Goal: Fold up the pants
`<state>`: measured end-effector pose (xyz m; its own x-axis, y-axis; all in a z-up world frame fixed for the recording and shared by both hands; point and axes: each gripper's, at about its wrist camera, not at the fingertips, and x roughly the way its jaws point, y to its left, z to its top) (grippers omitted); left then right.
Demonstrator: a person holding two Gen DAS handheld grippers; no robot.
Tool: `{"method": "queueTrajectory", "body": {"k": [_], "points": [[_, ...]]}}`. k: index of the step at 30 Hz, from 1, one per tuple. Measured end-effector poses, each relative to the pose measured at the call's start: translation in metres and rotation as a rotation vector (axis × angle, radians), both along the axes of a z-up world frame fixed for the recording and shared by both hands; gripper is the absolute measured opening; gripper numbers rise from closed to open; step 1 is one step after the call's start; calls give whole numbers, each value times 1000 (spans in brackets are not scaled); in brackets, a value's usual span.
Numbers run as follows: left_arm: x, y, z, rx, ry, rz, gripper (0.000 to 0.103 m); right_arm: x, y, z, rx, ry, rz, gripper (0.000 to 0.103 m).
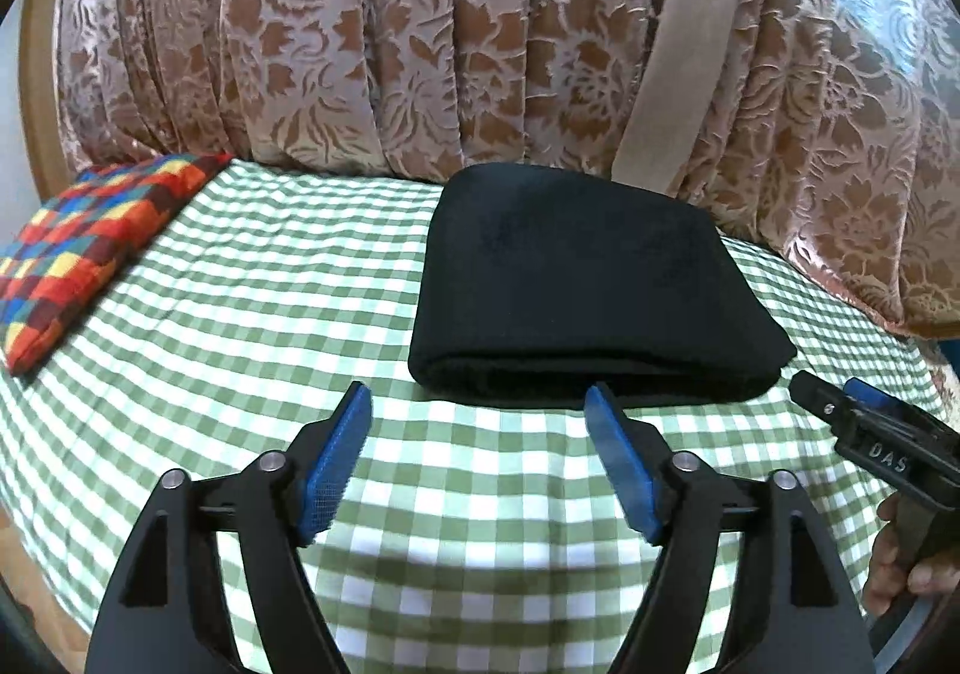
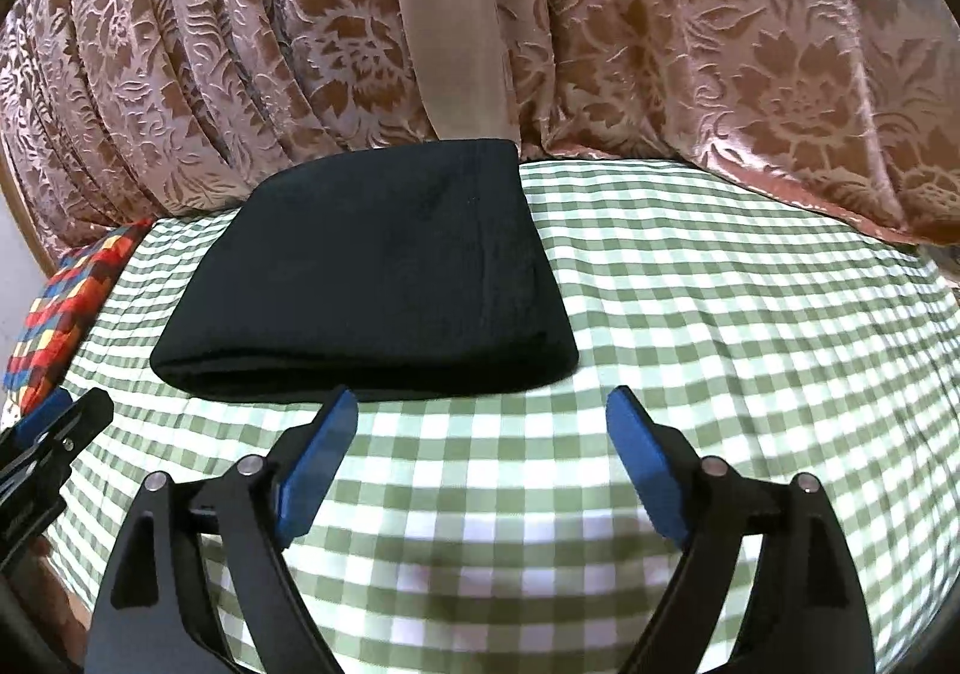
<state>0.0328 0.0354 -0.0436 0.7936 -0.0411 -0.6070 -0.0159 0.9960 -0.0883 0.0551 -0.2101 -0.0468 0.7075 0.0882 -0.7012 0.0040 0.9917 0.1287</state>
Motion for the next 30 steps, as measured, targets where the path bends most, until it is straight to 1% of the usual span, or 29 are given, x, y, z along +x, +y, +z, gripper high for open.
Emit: {"method": "queueTrajectory", "body": {"k": [1, 3, 4, 5, 7, 9, 15, 19, 20, 21, 25, 30], "points": [[-5, -3, 2, 12, -11, -2, 80, -3, 2, 1, -10, -8, -1, 89], [-10, -7, 5, 28, -23, -2, 81, -8, 8, 3, -23, -22, 1, 92], [-13, -8, 6, 25, -25, 0, 83, -9, 9, 3, -25, -26, 7, 92], [-15, -8, 7, 23, -26, 6, 88, -10, 10, 3, -27, -29, 11, 93], [-18, -9, 7, 20, -33, 11, 88, -12, 13, 4, -35, -34, 19, 94], [-19, -9, 8, 21, -34, 24, 92, -14, 13, 3, -38, -36, 19, 95], [-19, -11, 6, 34, -28, 22, 93, -15, 13, 3, -51, -42, 8, 95], [-21, -10, 6, 25, -35, 11, 96, -16, 17, 4, -75, -51, 14, 95], [-20, -10, 5, 25, -36, 11, 99, -16, 17, 4, -76, -51, 16, 95], [-20, -10, 5, 28, -35, 11, 99, -16, 17, 5, -76, -53, 18, 95], [-20, -9, 6, 37, -40, 12, 99, -17, 18, 7, -79, -66, 21, 95], [-19, -4, 7, 19, -38, 18, 99, -18, 20, 9, -84, -75, 24, 95]]}}
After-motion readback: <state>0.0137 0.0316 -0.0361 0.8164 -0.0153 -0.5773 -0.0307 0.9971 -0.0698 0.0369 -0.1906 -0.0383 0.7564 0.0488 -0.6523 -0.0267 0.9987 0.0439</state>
